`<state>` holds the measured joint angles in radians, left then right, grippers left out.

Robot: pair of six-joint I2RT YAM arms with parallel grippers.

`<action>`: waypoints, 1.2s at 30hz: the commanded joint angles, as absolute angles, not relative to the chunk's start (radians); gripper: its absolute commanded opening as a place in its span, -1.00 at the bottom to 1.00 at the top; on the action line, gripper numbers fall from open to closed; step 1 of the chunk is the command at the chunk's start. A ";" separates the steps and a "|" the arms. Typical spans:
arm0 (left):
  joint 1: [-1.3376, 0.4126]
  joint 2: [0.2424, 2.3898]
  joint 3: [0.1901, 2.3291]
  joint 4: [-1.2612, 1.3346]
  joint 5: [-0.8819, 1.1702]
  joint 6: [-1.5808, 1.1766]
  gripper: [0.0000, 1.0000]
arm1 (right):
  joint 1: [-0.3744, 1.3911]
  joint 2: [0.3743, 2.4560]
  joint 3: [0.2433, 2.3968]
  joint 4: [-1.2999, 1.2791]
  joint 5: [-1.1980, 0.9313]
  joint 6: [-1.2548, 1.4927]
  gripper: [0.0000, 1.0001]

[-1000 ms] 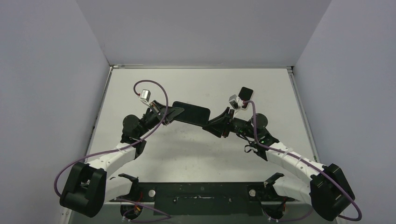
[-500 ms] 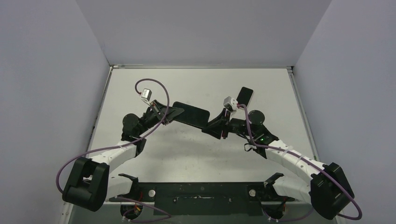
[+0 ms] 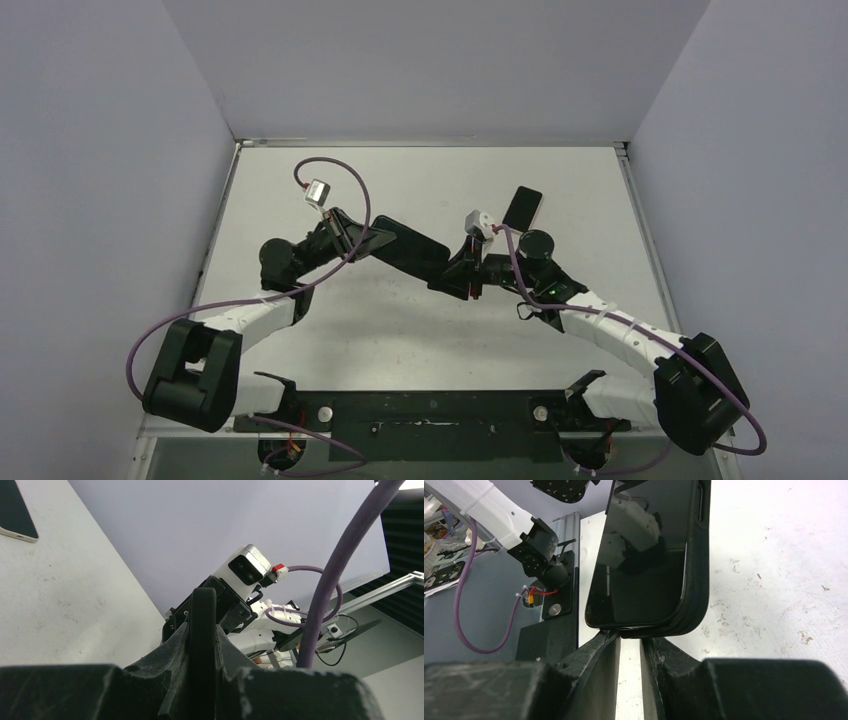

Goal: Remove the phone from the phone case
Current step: Remove the phone case from the phone.

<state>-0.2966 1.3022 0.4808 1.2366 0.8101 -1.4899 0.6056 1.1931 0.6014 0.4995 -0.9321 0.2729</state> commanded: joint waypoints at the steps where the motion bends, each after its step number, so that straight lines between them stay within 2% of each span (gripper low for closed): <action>1: -0.332 1.287 0.551 1.409 0.994 -1.624 -1.00 | 0.616 1.213 0.654 0.555 -0.838 0.201 -1.00; 2: -0.326 1.282 0.555 1.387 1.004 -1.608 -1.00 | 0.613 1.208 0.654 0.545 -0.838 0.202 -0.98; 5: -0.304 1.263 0.570 1.267 1.032 -1.503 -1.00 | 0.609 1.174 0.650 0.509 -0.830 0.196 -0.74; 9: -0.263 1.243 0.605 1.101 1.065 -1.356 -1.00 | 0.606 1.110 0.644 0.412 -0.792 0.156 0.02; 10: -0.259 1.244 0.617 1.067 1.073 -1.325 -1.00 | 0.606 1.091 0.645 0.383 -0.781 0.143 0.17; 12: -0.250 1.250 0.645 0.998 1.090 -1.259 -1.00 | 0.604 1.057 0.651 0.323 -0.770 0.118 0.35; 23: -0.241 1.327 0.879 0.619 1.193 -0.912 -1.00 | 0.604 0.915 0.708 0.153 -0.676 0.061 0.72; 25: -0.242 1.338 0.925 0.506 1.198 -0.824 -1.00 | 0.608 0.920 0.707 0.152 -0.716 0.011 0.95; 30: -0.242 1.354 1.026 0.229 1.207 -0.583 -1.00 | 0.613 0.924 0.739 0.053 -0.784 -0.134 0.99; 36: -0.253 1.352 1.034 0.177 1.254 -0.517 -1.00 | 0.616 0.974 0.813 -0.106 -0.832 -0.278 0.94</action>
<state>-0.2470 1.3617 0.9787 0.2462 1.1893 -0.6212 0.6098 0.9478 0.7319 -0.0086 -0.7670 -0.1303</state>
